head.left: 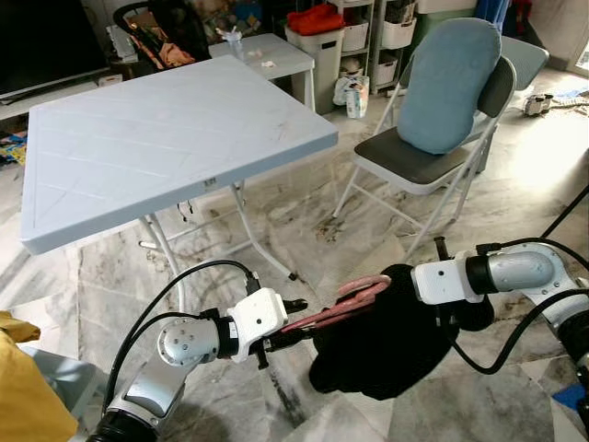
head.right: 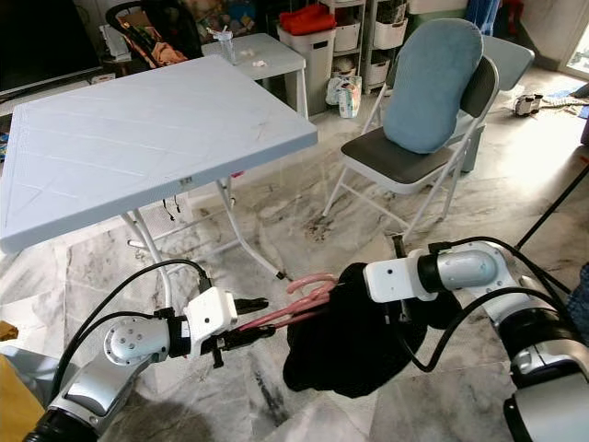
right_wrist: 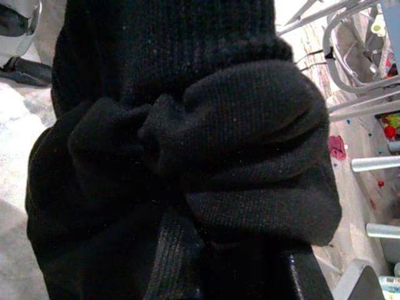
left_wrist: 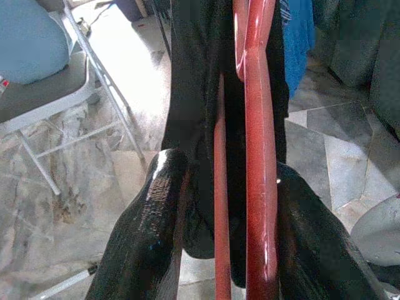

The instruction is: Hang hanger

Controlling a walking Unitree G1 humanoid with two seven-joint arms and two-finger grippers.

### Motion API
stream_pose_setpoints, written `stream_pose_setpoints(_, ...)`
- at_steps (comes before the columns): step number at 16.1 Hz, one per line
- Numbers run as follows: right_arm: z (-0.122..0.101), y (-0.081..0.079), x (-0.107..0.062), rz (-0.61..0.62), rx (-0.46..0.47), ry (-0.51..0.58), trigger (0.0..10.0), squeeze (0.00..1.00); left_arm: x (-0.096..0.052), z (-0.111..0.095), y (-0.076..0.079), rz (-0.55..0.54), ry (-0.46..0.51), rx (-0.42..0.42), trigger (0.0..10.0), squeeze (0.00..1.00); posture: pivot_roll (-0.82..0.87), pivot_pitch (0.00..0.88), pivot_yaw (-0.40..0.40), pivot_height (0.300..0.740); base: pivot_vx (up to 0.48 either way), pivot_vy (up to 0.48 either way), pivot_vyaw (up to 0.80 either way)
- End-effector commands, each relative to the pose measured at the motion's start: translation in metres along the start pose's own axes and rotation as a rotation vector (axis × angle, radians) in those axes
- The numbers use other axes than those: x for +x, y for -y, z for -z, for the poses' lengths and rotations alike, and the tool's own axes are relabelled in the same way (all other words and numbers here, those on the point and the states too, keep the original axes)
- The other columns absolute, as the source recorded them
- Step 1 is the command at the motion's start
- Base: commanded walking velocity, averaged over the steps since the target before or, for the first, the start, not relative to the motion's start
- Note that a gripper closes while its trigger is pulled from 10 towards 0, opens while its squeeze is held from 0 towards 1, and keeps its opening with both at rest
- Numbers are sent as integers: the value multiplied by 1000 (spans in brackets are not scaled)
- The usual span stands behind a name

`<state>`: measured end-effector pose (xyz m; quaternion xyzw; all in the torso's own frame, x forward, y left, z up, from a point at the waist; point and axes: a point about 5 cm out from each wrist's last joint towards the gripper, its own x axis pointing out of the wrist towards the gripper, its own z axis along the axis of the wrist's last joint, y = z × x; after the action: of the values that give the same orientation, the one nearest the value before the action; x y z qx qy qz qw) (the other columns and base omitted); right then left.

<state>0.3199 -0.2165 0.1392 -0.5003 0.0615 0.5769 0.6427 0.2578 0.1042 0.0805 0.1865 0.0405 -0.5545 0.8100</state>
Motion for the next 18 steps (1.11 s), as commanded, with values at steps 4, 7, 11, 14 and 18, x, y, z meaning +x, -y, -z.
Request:
stream_pose_setpoints(4,-16,15,2,70,-58,81,10000,0,2,3,-1,0,-15,8,0,0,-120,0,53,740,0,0,0)
stream_pose_setpoints(7,-16,16,2,75,-48,84,10000,0,3,2,-2,-22,-9,13,0,0,-120,0,51,740,0,0,0)
stream_pose_setpoints(11,-15,7,6,56,-25,101,10000,1000,0,6,-4,-63,-3,1,0,0,-120,0,47,740,0,0,0)
stream_pose_setpoints(14,-15,8,7,60,-26,98,10000,1000,-1,7,-4,-75,5,-15,0,0,-121,0,46,740,0,0,0)
stream_pose_setpoints(18,-10,25,-4,162,-70,2,10000,1000,-3,9,-6,-151,32,-88,0,0,-122,0,47,740,0,0,0)
